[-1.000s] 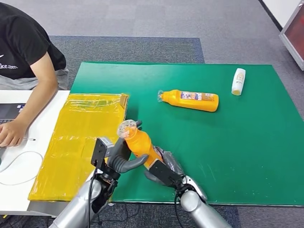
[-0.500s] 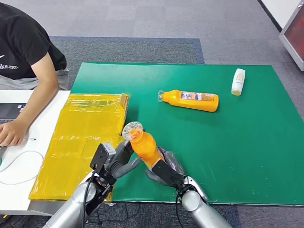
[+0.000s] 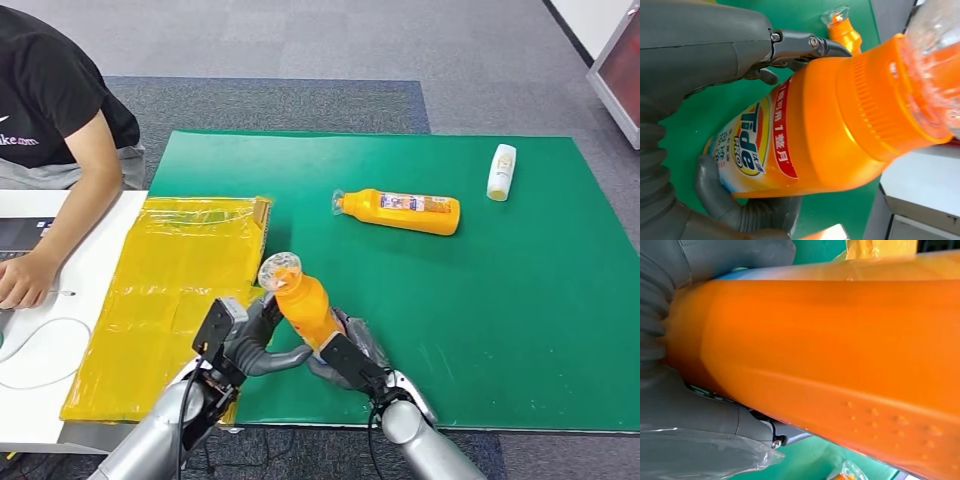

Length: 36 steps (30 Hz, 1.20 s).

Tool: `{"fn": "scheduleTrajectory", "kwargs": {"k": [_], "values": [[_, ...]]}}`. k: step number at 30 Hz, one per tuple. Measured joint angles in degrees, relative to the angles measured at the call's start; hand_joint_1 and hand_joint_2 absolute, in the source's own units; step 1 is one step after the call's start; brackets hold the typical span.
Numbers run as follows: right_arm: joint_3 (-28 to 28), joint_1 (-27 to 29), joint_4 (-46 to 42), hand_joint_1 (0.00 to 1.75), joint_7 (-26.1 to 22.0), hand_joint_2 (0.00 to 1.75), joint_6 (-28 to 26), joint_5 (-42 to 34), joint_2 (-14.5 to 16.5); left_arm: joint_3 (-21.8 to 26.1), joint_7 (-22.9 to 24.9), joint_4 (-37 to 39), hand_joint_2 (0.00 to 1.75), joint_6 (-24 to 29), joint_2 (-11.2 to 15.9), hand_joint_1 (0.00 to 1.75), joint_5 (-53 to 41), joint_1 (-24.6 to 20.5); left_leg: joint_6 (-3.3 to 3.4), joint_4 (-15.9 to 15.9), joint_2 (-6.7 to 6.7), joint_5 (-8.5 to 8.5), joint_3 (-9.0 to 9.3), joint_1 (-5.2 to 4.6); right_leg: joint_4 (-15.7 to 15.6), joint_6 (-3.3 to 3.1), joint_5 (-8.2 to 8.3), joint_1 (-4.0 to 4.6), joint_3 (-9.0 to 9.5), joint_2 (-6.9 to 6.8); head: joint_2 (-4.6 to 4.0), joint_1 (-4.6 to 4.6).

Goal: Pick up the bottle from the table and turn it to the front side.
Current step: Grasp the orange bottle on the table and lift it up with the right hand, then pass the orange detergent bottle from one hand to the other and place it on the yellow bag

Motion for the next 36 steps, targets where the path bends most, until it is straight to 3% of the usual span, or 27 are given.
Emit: {"fn": "scheduleTrajectory", "kwargs": {"k": [19, 36], "values": [[-0.15, 0.10, 0.15, 1.75, -0.34, 1.75, -0.17, -1.32, 0.34, 1.32, -1.01, 4.55, 1.75, 3.45, -0.39, 0.00, -2.56, -3.23, 0.00, 0.00, 0.00, -0.01, -0.04, 0.00, 0.00, 0.00, -0.01, 0.00, -0.04, 0.00, 0.00, 0.00], [-0.62, 0.06, 0.15, 1.75, -0.34, 1.75, 0.14, -1.26, 0.55, 1.20, -1.17, 7.10, 1.75, 1.50, -1.57, 0.00, -2.99, -4.97, 0.00, 0.00, 0.00, -0.01, -0.05, -0.01, 0.00, 0.00, -0.01, -0.01, -0.05, 0.00, 0.00, 0.01]]}}
